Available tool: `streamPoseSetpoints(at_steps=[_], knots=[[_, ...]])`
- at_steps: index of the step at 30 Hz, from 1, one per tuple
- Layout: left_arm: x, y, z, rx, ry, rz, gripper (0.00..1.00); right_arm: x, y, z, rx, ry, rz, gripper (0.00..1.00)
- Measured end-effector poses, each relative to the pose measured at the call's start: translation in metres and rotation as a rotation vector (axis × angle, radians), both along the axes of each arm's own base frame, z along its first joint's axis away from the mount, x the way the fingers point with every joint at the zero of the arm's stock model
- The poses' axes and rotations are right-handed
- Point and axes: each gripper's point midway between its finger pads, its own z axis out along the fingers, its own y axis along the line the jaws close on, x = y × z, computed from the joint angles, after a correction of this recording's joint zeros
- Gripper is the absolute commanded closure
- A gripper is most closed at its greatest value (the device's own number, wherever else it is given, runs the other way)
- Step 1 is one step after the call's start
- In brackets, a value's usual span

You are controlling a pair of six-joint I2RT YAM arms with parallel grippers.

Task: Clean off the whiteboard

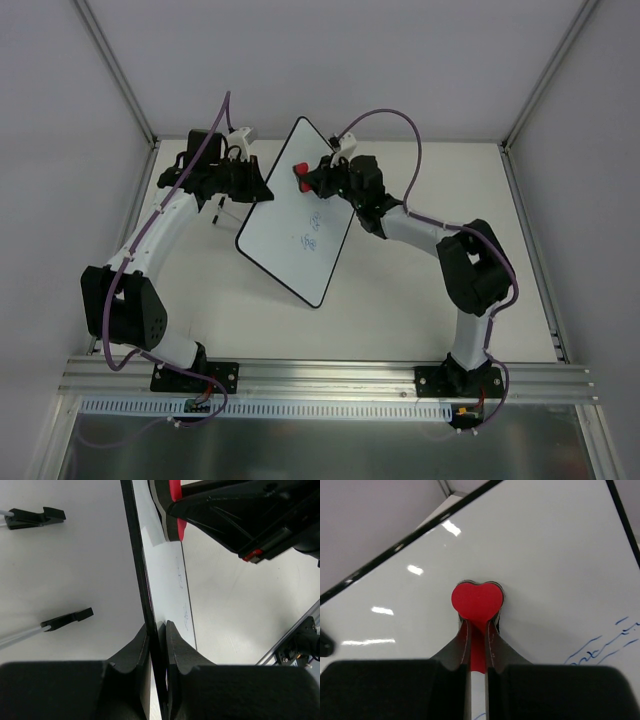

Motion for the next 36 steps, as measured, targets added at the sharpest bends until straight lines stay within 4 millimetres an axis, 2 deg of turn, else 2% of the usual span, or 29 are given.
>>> streamPoseSetpoints(at_steps=[4,8,11,15,18,20,23,28,32,36], knots=[[-0.002,0.002,-0.005,0.013,0.022,0.009,1.00,-0.023,0.022,0.010,0.015,-0.028,0.057,1.00],[-0.001,0.003,-0.008,0.022,0.038,0.015,1.00,-0.059,0.037,0.013,0.047,-0.039,0.127,1.00],[0.003,0.003,-0.011,0.025,0.049,0.022,1.00,-0.091,0.041,0.005,0.067,-0.015,0.170,1.00],[0.007,0.001,-0.013,0.026,0.061,0.033,1.00,-0.113,0.030,-0.016,0.092,0.044,0.172,1.00],[0.009,-0.002,-0.011,0.025,0.059,0.033,1.00,-0.118,0.012,-0.034,0.122,0.091,0.135,1.00],[0.010,-0.005,-0.008,0.021,0.056,0.030,1.00,-0.118,-0.008,-0.052,0.138,0.128,0.086,1.00],[0.010,-0.007,-0.006,0.015,0.056,0.031,1.00,-0.113,-0.039,-0.080,0.137,0.188,-0.010,1.00],[0.010,-0.012,-0.001,0.009,0.045,0.021,1.00,-0.104,-0.071,-0.107,0.130,0.243,-0.139,1.00],[0.010,-0.013,0.001,0.003,0.039,0.015,1.00,-0.095,-0.087,-0.121,0.121,0.268,-0.204,1.00],[0.009,-0.015,0.006,-0.006,0.020,0.005,1.00,-0.086,-0.088,-0.122,0.119,0.268,-0.221,1.00]])
